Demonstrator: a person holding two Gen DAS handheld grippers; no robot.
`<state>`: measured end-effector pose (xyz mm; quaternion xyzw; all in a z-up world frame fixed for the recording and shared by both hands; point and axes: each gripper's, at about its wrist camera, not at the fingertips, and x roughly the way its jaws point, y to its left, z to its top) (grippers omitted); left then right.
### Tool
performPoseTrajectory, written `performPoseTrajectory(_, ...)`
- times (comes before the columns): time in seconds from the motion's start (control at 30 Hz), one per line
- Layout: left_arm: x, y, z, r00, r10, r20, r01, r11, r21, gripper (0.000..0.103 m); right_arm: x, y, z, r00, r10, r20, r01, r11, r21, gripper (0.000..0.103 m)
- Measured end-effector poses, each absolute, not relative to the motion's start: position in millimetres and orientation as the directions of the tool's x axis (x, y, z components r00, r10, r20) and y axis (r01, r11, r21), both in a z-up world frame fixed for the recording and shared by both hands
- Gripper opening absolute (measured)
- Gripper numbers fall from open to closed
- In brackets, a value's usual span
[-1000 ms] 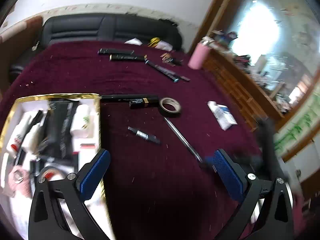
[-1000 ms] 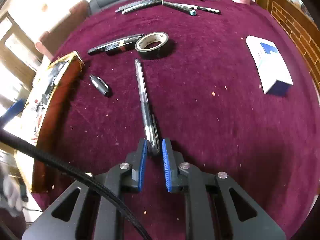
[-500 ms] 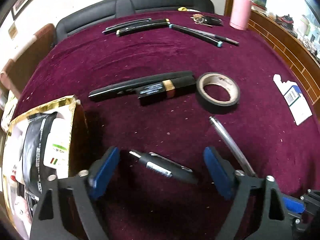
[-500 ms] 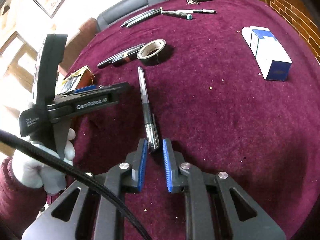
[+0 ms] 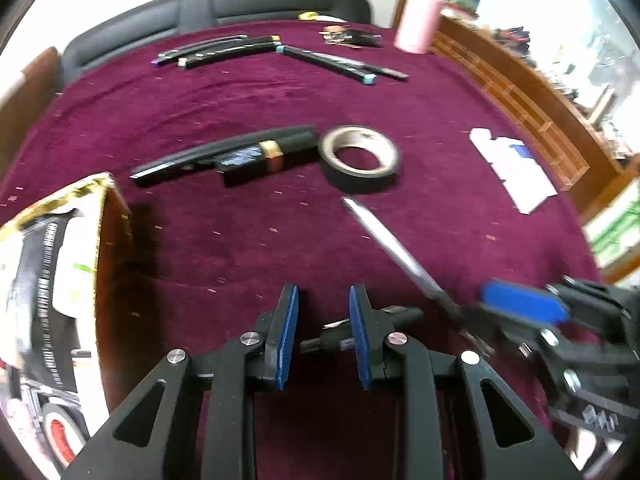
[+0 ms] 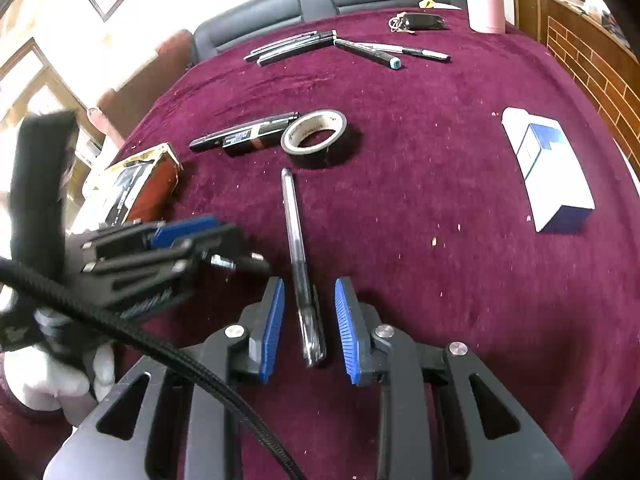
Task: Organize objects
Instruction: 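Grasp the black pen with the left gripper while the right holds the silver pen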
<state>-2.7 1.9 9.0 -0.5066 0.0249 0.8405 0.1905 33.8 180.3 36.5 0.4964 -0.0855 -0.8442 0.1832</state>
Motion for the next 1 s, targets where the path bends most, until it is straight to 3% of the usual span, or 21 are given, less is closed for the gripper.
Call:
performPoseTrajectory(0.07,0.4,4.7,11.2,-0.383,0.37,-0.847,-0.428,-0.883,-0.192,0.023,32.7,183.8,36.3,-0.438,-0.399,-0.805,0.212,-0.917,0.339,0.024)
performPoseTrajectory(0.13,8.9,13.5,15.4,-0.395,0.36,-0.845,-0.502,-0.855,-0.13,0.024,31.9,186.9,36.0,-0.443,-0.401,-0.802,0.204,-0.916,0.346,0.024)
performPoseTrajectory(0.27,19.9,25.4,19.2,-0.339,0.412,-0.846,-0.6,-0.787,-0.143,0.025,33.5,194.1,36.4,-0.449,-0.402,-0.798,0.188,-0.916,0.355,0.024)
performPoseTrajectory(0.33,26.0,30.7,18.6,-0.303,0.429,-0.851,-0.648,-0.747,-0.146,0.032,33.8,197.9,36.1,-0.449,-0.405,-0.796,0.182,-0.914,0.363,0.024)
performPoseTrajectory(0.5,34.6,41.7,14.8,-0.291,0.339,-0.895,-0.711,-0.702,-0.035,0.034,34.1,202.7,34.1,-0.445,-0.415,-0.793,0.176,-0.909,0.377,0.024)
performPoseTrajectory(0.7,34.1,52.1,11.6,-0.31,0.286,-0.907,-0.688,-0.725,0.007,0.034,31.5,196.5,31.4,-0.439,-0.431,-0.789,0.187,-0.902,0.389,0.024)
performPoseTrajectory(0.73,38.1,55.6,10.2,-0.325,0.275,-0.905,-0.675,-0.737,0.018,0.033,30.8,194.5,31.6,-0.439,-0.432,-0.788,0.19,-0.902,0.389,0.024)
performPoseTrajectory(0.8,43.5,59.7,11.5,-0.333,0.297,-0.895,-0.65,-0.76,-0.01,0.011,29.4,190.6,32.7,-0.438,-0.432,-0.788,0.196,-0.902,0.385,0.024)
performPoseTrajectory(1.0,56.8,32.7,13.5,-0.323,0.417,-0.85,-0.536,-0.821,-0.199,0.011,25.2,169.0,34.7,-0.435,-0.403,-0.805,0.254,-0.913,0.319,0.024)
